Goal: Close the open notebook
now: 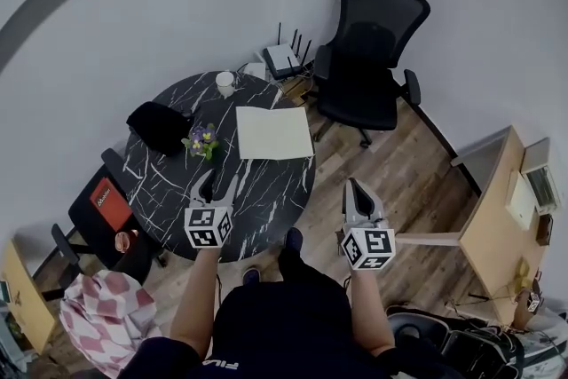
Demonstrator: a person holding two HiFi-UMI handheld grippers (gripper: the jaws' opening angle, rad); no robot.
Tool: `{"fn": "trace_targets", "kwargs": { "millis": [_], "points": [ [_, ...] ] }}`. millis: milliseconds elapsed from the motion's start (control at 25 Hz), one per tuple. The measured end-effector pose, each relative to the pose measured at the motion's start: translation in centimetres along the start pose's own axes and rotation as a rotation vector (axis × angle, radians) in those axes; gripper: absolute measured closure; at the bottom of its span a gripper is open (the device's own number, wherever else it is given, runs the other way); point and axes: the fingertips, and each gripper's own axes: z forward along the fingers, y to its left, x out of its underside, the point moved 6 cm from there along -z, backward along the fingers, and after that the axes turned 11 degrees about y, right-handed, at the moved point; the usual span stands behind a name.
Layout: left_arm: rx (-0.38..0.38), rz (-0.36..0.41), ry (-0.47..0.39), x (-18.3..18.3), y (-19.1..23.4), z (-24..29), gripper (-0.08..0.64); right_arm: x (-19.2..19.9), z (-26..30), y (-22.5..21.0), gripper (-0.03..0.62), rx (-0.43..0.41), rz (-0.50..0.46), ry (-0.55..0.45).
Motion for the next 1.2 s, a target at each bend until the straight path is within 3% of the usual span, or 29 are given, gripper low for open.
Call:
{"fn": "trace_targets", "kwargs": {
  "millis": [400,680,840,1200],
  "points": [
    [0.001,-0.021,0.148,2.4,1.4,7.9,0.331,0.7,3.0,-1.2,0.583,-0.052,-0.011,0.041],
    [0.015,-0.086,0.254,4.8,2.8,13.8,0.33,1.0,3.7,-1.9,0.583,-0.062,-0.023,0.061],
    [-0.003,-0.077,0.323,6.5,3.9,16.6,0.33,1.3,3.7,-2.2,0.583,-0.078,0.02,0.07],
    [0.015,-0.147,0.401,8.7,5.3,20.5,0.328,2.3,4.3,-1.9,0.583,-0.104,0.063,0.106]
  ]
}}
